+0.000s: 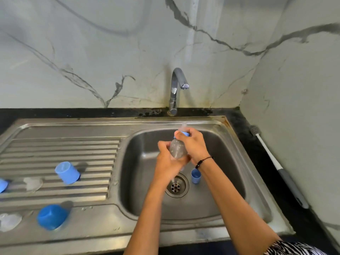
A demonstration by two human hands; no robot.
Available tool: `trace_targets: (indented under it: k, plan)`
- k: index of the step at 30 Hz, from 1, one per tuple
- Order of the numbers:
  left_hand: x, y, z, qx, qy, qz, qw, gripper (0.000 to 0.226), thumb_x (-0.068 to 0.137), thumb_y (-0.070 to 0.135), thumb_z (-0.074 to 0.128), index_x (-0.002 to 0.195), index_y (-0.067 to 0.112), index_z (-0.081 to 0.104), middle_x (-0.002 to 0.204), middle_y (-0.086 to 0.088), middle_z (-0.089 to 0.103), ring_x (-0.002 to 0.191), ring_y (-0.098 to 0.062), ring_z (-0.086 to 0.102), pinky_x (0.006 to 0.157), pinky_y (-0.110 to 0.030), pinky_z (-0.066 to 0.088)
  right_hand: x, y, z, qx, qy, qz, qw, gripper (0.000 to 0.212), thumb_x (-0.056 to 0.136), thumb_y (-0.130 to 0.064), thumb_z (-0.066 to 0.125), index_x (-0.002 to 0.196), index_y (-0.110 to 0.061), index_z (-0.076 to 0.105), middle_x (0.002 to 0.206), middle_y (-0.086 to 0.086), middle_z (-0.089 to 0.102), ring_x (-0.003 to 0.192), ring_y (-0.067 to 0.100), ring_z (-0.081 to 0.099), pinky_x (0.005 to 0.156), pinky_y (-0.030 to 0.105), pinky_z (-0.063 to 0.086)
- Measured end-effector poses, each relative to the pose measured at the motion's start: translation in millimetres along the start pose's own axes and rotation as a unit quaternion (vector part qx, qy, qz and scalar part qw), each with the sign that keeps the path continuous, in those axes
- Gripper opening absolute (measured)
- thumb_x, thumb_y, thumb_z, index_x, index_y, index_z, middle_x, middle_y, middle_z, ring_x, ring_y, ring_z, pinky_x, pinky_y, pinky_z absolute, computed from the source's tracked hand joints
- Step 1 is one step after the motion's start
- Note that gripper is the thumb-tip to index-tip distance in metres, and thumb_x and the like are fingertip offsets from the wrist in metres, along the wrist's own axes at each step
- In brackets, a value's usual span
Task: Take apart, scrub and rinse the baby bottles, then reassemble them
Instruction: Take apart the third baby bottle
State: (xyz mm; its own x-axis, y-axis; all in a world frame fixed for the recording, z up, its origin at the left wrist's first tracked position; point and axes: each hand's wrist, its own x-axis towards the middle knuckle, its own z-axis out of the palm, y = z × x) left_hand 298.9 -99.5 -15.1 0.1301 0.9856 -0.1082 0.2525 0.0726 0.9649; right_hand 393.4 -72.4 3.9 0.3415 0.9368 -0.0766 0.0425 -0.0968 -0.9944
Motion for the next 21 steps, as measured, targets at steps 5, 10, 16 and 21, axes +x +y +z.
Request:
trace_targets:
  k: [5,10,16,21]
  plan:
    - [3.8,-6.5,-14.6,-0.388,-0.186,-0.061,0.901,0.055,0.075,0.028,0.069,0.118,0.006,0.044,0.093,-0.016,0.061,0.067,-0.024,0.062,0.055,-0.033,0.052,-4.1,-13.7,-9.6,0.223,-0.152,0.054,0.961,0.014,0.094,-0.011,0.05,0.103,-0.007,0.06,0.09,0.018,0.067,0.067,0.024,0.061,0.047,0.025,0.047]
    - [6.6,-8.9,-16.7,-0.433,-0.165,-0.093,0.882,0.057,0.082,0.033,0.067,0.129,0.018,0.039,0.133,-0.015,0.048,0.118,-0.036,0.055,0.078,-0.052,0.055,3.1,-12.3,-14.1,0.293,-0.064,0.077,0.951,0.009,0.095,-0.014,0.05,0.1,-0.009,0.055,0.092,0.018,0.063,0.086,0.029,0.062,0.075,0.039,0.054]
    - [9.3,-9.4,-10.2,-0.343,-0.046,-0.064,0.936,0.033,0.094,0.03,0.053,0.118,0.008,0.048,0.099,-0.016,0.061,0.065,-0.018,0.061,0.06,-0.026,0.054,1.0,-11.0,-13.3,0.258,0.01,0.048,0.965,0.008,0.093,-0.009,0.052,0.089,-0.012,0.058,0.085,0.005,0.061,0.081,0.017,0.058,0.076,0.031,0.049]
    - [5.3,-17.2,-8.1,-0.382,-0.077,-0.098,0.916,0.046,0.091,0.047,0.047,0.129,0.023,0.037,0.12,-0.011,0.056,0.093,-0.025,0.063,0.066,-0.036,0.054,-0.1,0.0,-15.2,0.274,0.061,0.062,0.958,0.004,0.092,-0.012,0.056,0.09,-0.012,0.059,0.096,0.012,0.062,0.088,0.022,0.059,0.078,0.035,0.051]
